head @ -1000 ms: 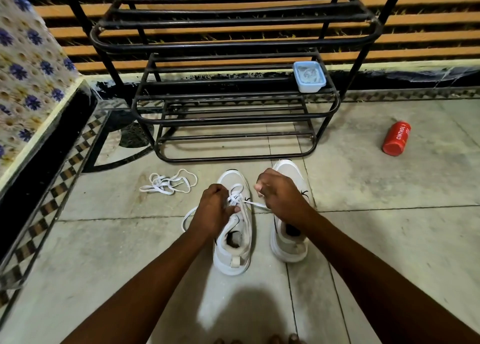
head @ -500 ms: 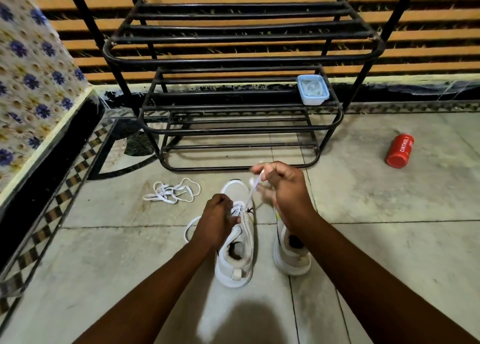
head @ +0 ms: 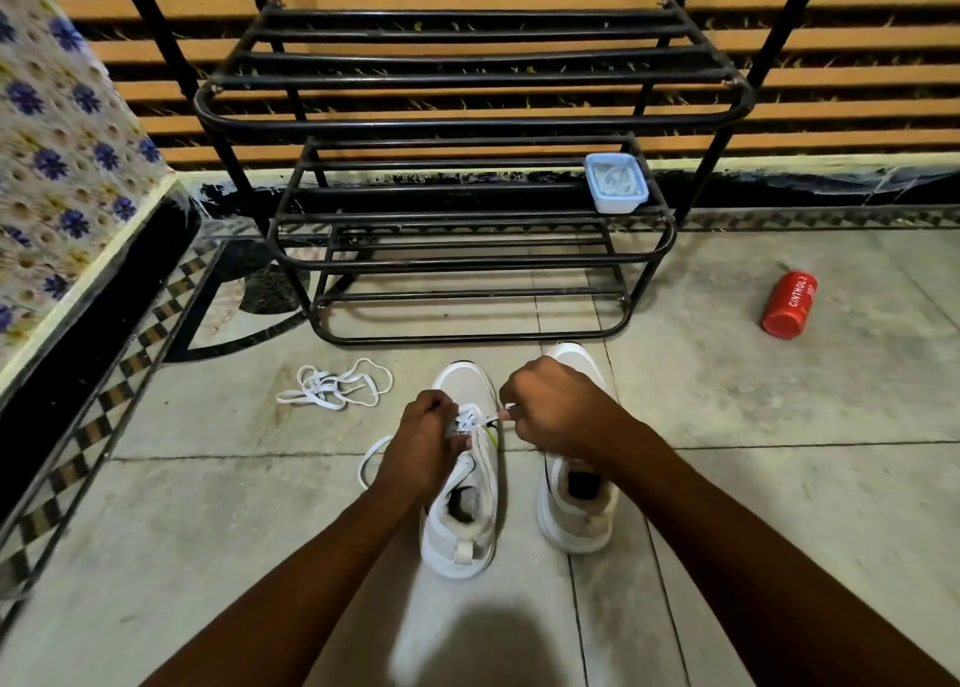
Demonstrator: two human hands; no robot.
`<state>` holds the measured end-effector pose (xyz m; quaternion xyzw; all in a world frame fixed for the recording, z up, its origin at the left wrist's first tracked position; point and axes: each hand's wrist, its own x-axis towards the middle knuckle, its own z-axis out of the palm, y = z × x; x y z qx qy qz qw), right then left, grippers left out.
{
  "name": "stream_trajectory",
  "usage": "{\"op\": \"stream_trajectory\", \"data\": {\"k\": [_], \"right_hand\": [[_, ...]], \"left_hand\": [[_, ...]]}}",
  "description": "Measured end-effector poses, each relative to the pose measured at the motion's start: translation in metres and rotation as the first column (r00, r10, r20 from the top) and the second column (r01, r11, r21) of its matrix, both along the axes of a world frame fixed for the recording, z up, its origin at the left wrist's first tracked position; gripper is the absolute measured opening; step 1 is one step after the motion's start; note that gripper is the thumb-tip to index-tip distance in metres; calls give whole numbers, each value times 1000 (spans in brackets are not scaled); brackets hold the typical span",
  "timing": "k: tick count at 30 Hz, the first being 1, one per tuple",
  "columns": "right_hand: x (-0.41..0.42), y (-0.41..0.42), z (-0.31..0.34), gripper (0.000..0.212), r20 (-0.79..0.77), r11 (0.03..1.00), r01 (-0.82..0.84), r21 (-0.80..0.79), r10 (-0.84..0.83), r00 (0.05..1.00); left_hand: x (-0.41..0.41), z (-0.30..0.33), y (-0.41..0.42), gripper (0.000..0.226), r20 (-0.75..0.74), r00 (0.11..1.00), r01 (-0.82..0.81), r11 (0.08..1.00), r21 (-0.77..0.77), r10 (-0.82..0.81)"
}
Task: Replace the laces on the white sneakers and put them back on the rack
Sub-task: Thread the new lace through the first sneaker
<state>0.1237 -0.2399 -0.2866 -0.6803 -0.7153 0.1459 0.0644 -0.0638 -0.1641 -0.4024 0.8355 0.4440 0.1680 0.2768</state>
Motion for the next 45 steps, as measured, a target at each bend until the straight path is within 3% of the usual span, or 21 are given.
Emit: {"op": "stream_trajectory", "data": {"k": [7, 9, 11, 14, 16, 18, 21, 23, 25, 27, 31, 35, 40, 45], "right_hand": [[-3, -3, 5, 19, 107, 993, 6, 116, -19, 994], [2, -3, 9, 26, -27, 991, 50, 125, -47, 999], [6, -2, 10, 34, -214, 989, 117, 85, -96, 972], [1, 3, 13, 4, -431, 968, 233, 94, -171, 886], [-3, 6, 19, 13, -516, 933, 313, 175, -184, 836], [-4, 8, 24, 14, -567, 901, 377, 214, -199, 799], [-2, 7, 24, 12, -644, 871, 444, 211, -217, 733], [1, 3, 19, 8, -661, 872, 442, 208, -208, 721], [3, -2, 14, 11, -653, 886, 421, 196, -203, 730], [5, -6, 8, 19, -607, 902, 399, 166, -225, 762], [15, -8, -9, 18, -478, 911, 413, -10, -367, 798], [24, -9, -24, 18, -320, 883, 439, -165, -469, 823], [16, -7, -5, 20, -394, 917, 370, -147, -398, 829], [21, -7, -1, 14, -277, 887, 454, -87, -459, 844]], "left_hand": [[-5, -4, 7, 34, -9, 999, 39, 999, -11, -39], [-7, 3, 10, 36, 28, 1000, -4, 996, -92, 6], [-11, 18, 13, 40, 169, 983, -27, 963, -266, 75], [-10, 50, 8, 56, 417, 909, 155, 920, -359, 10], [-4, 74, 0, 59, 553, 833, 273, 852, -446, 23], [3, 90, -5, 48, 607, 790, 311, 796, -520, 88], [12, 100, -1, 13, 609, 740, 192, 778, -598, 285], [13, 100, 7, 11, 588, 615, 153, 651, -743, 526], [8, 93, 18, 13, 511, 476, 176, 492, -853, 716], [2, 84, 25, 18, 419, 416, 146, 395, -907, 808], [-5, 67, 34, 23, 238, 368, -63, 280, -958, 899], [-10, 58, 38, 21, 185, 354, 2, 197, -980, 917], [-8, 66, 38, 18, 262, 315, 119, 236, -964, 912], [-5, 75, 41, 19, 306, 307, 128, 279, -952, 901]]}}
